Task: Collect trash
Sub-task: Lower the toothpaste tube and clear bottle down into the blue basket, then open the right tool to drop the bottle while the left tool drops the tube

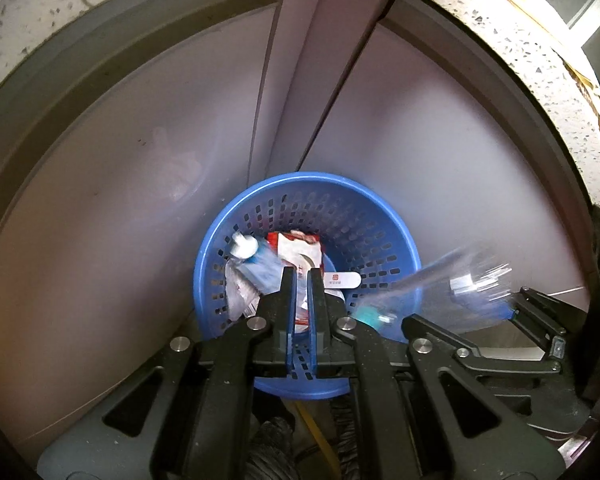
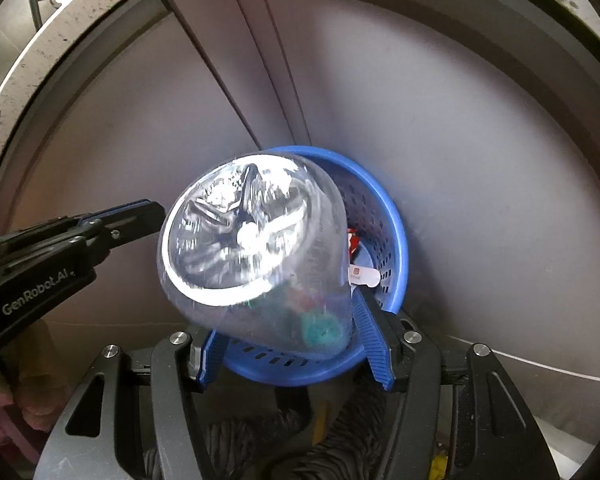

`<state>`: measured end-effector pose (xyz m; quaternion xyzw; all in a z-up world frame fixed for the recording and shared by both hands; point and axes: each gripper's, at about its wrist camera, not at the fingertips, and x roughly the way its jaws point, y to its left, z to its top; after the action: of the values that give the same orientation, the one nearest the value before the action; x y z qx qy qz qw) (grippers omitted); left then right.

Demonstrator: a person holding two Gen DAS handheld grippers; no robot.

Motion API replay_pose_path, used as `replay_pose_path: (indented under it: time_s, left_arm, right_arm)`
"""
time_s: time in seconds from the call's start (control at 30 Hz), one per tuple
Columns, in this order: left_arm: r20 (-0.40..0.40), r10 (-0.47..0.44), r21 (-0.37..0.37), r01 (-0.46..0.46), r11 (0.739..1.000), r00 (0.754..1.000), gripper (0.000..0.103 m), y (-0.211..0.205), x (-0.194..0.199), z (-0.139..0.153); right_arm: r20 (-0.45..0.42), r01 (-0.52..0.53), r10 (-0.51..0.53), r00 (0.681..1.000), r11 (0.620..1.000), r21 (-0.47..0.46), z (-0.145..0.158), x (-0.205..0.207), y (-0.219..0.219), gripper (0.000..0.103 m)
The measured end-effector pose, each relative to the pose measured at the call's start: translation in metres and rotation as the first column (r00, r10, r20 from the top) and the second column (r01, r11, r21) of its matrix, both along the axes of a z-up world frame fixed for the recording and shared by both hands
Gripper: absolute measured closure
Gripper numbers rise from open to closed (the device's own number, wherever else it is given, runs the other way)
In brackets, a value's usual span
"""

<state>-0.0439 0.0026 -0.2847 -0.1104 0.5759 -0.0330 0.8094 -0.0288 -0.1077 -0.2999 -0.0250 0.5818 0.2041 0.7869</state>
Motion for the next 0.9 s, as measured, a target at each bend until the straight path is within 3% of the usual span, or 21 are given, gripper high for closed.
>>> replay_pose_path:
  time_s: [0.5, 0.73, 0.77, 0.83, 0.9]
  left_arm:
    - [0.007, 0.014, 0.024, -0.014, 1.000, 1.000, 0.100, 0.006, -0.005, 0.014]
    - [0.031, 0.021, 0.037, -0.022, 0.999, 0.999, 0.099, 0.014, -0.011, 0.036]
    - [0.035, 0.020, 0.040, -0.022, 0.999, 0.999, 0.097, 0.014, -0.012, 0.039]
    - [0.050, 0.022, 0.047, -0.024, 0.999, 0.999, 0.079, 0.016, -0.014, 0.045]
    - [0.070, 0.026, 0.051, -0.030, 0.998, 0.997, 0.072, 0.016, -0.016, 0.053]
  right_arm:
    - [0.013, -0.015, 0.015, 1.000, 1.000, 0.006, 0.015, -0.009, 0.006, 0.045]
    - [0.029, -0.024, 0.024, 0.999, 1.000, 0.018, 0.025, -0.014, 0.000, 0.045]
    - [0.032, -0.026, 0.026, 0.999, 0.999, 0.020, 0.029, -0.015, 0.000, 0.045]
    - [0.040, -0.033, 0.033, 0.999, 0.999, 0.020, 0.034, -0.016, -0.002, 0.045]
    - [0.052, -0.046, 0.045, 0.998, 0.999, 0.016, 0.042, -0.018, -0.002, 0.045]
